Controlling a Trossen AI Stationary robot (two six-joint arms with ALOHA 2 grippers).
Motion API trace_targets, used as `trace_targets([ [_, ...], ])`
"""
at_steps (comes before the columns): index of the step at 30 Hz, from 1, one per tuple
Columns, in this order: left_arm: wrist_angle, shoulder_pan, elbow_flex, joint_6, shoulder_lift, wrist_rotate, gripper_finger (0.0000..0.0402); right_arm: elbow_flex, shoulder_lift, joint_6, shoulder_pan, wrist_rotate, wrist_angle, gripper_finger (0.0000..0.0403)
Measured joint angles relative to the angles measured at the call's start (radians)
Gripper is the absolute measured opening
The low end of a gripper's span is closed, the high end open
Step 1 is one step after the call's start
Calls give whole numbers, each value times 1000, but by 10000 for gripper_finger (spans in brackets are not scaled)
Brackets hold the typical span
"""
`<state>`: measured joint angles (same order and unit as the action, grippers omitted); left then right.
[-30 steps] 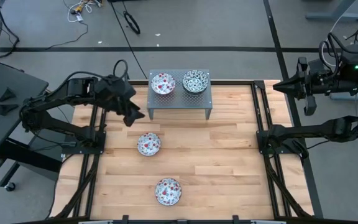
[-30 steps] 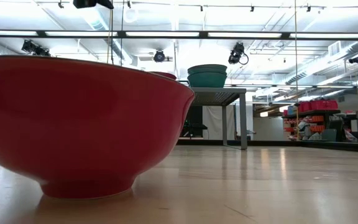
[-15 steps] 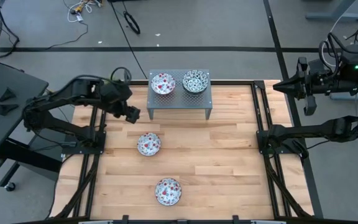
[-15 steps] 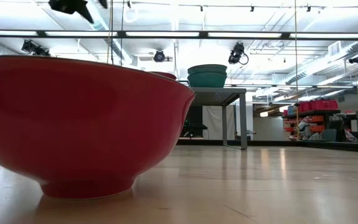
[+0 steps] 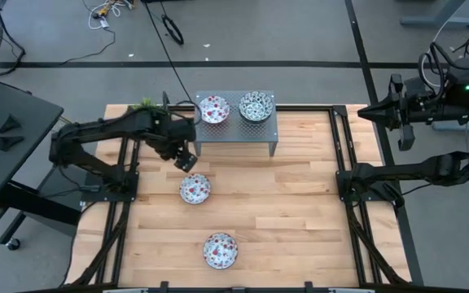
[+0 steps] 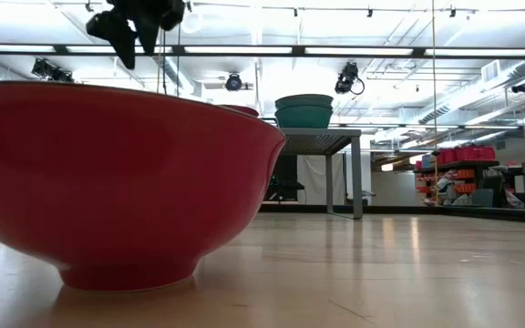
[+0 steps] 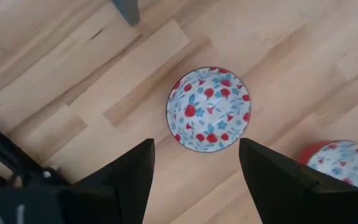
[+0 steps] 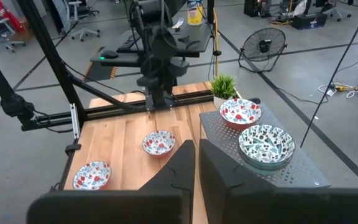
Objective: Pick & Place Mini bowls
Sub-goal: Stack the top red and white patterned bowl on top of the other red and white patterned bowl on the shelf
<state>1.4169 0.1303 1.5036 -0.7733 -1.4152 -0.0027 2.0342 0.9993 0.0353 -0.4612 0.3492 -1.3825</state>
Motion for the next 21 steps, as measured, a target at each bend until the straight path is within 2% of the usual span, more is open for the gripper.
trace_targets([
  [5,-40,-43,1,110,-51,-8,241,0,0,0,0,0,2,25],
  [8,-64,-73,0,182,-56,-46,241,0,0,0,0,0,3,25],
  [14,-63,-89,-13,168,-57,-62,241,0,0,0,0,0,4,25],
  [21,-119,-89,-129,161,-58,-19,240,0,0,0,0,0,6,25],
])
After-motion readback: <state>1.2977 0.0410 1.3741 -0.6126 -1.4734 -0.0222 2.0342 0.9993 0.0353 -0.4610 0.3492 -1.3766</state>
